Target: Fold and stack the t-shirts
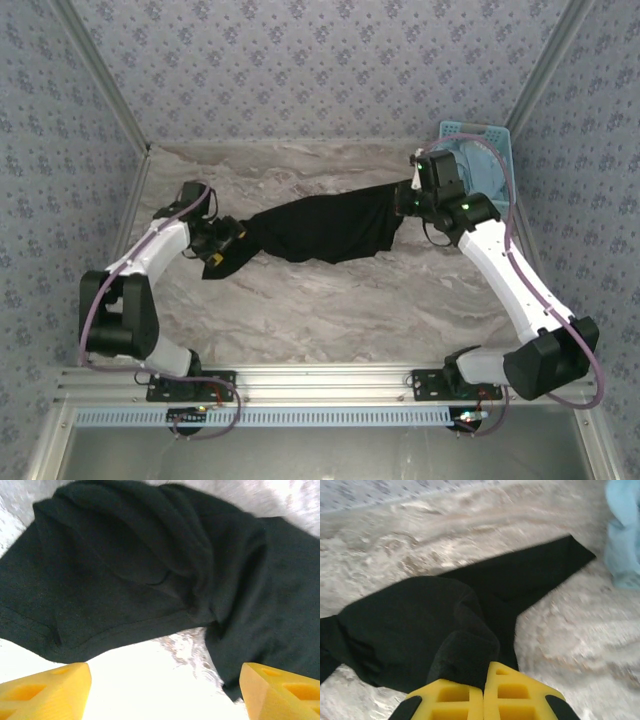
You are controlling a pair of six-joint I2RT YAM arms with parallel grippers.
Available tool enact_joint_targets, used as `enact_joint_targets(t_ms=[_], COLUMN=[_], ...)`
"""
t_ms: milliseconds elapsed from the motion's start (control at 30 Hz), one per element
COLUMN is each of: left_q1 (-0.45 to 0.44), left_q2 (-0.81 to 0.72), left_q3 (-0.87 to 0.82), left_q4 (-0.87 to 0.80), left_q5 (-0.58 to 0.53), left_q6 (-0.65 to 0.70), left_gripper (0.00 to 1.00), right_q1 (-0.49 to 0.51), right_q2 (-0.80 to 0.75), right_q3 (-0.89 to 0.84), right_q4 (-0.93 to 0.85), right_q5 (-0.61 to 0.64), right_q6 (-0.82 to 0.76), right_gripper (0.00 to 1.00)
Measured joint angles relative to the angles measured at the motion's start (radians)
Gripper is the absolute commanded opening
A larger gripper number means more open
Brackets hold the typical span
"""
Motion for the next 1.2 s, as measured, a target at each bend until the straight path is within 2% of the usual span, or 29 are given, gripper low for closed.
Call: enact_joint_targets(t_ms=[200,367,467,500,600,767,1033,1200], left_q1=[-0.128,-0.193,-0.222,-0.228,-0.237,-0.214,-0.059,-0.024], left_q2=[0.027,0.190,0.306,0.336,0.394,0.363,0.222,0.193], left_q3=[0.027,0.185,0.281,0.294,0.306,0.347,0.751,0.962], left_q4=[0.065,0.058,0.035,0.031,0.006,-0.058,-0.139,-0.200], left_q5=[-0.005,-0.008,-0.019,-0.022,-0.029,-0.109,-0.147,-0.161], left_q6=[-0.034,-0.026,-0.003,0.002,0.024,0.044,0.117,0.187], left_gripper=[0.82,0.79,0.62,0.51,0.00,0.00,0.00,0.00], right_q1=[-0.005,-0.029,-0.052,-0.059,-0.076,-0.126,-0.206,-0.257], right_q2=[-0.045,-0.048,-0.048,-0.048,-0.048,-0.034,0.111,0.191], right_q3=[-0.002,-0.002,-0.002,-0.002,-0.001,0.022,0.212,0.348], right_q4=[-0.038,-0.054,-0.055,-0.055,-0.050,0.003,0.226,0.335], right_q5=[0.001,0.000,-0.008,-0.008,-0.019,-0.080,-0.244,-0.339], right_q6=[0.019,0.027,0.031,0.032,0.034,0.039,0.091,0.149], right_gripper=[0.00,0.00,0.00,0.00,0.00,0.00,0.00,0.00])
